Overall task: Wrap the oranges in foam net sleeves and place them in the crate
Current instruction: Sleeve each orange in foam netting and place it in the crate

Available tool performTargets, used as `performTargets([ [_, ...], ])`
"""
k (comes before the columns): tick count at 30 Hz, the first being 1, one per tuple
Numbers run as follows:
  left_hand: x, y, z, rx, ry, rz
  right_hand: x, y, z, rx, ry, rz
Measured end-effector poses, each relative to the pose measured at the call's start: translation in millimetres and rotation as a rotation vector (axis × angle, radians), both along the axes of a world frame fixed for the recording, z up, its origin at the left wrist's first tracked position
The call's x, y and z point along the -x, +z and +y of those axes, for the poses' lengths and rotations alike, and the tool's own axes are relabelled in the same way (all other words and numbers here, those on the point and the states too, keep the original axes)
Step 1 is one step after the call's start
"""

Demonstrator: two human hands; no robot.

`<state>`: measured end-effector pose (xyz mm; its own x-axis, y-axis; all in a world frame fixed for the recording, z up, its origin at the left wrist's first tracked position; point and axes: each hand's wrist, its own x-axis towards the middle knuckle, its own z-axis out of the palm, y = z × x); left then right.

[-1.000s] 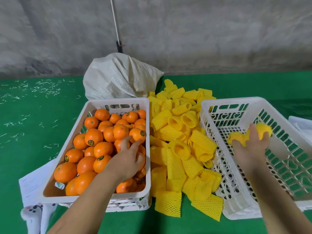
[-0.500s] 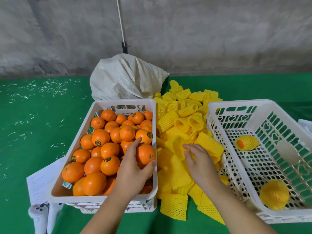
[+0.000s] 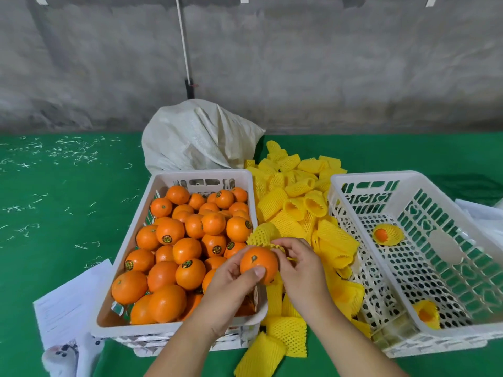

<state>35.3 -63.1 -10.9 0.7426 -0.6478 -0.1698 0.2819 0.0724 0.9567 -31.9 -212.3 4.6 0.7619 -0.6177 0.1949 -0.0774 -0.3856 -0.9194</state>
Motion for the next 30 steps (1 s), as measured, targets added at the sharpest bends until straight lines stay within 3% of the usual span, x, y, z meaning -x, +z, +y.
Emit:
performTargets([
  [4,1,-14,1,-0.085,0.068,-0.079,6,-7,10,-0.097,0.044,-0.007],
  [11,-3,-43,4,-0.012,0.134,-0.065,8,-16,23,0.074,0.092,-0.039],
  [18,5,-36,1,-0.085,0.207,-0.401,14,-9,20,0.236,0.05,-0.073],
  [22,4,-34,-3,0.064,0.35,-0.17,20,-10,34,0.312,0.194,-0.079],
  [25,10,-28,-13,0.122,0.433,-0.078,18,-13,30,0.271,0.187,-0.059],
  [30,19,-20,-30,0.159,0.205,-0.051,16,-7,-1,0.245,0.185,-0.124],
])
